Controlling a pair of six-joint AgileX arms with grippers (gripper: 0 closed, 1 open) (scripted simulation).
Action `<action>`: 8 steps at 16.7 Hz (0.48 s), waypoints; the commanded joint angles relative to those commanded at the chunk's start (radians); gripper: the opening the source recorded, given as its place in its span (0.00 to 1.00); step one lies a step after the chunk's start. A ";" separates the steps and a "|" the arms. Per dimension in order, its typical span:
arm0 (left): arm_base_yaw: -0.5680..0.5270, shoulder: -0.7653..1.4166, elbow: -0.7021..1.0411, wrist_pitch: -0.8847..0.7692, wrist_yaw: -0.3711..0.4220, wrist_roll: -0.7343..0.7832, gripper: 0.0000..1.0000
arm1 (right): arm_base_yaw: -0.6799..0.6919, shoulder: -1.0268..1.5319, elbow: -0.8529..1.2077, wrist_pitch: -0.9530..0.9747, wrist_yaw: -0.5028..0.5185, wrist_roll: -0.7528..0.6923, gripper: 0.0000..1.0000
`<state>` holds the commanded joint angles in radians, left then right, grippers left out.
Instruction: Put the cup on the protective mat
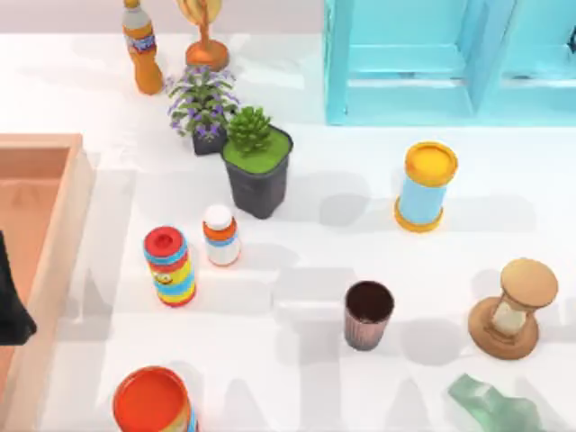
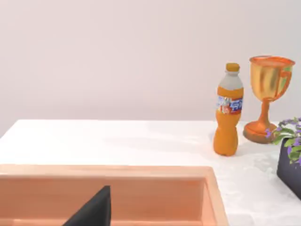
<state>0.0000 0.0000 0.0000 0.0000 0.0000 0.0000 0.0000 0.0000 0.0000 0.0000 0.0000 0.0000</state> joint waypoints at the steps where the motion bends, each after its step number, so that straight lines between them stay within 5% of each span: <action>1: 0.000 0.000 0.000 0.000 0.000 0.000 1.00 | 0.000 0.000 0.000 0.000 0.000 0.000 1.00; 8: 0.000 0.000 0.000 0.000 0.000 0.000 1.00 | 0.147 0.217 0.183 -0.155 -0.060 -0.132 1.00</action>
<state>0.0000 0.0000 0.0000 0.0000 0.0000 0.0000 0.1470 0.2170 0.1831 -0.1549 -0.0604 -0.1319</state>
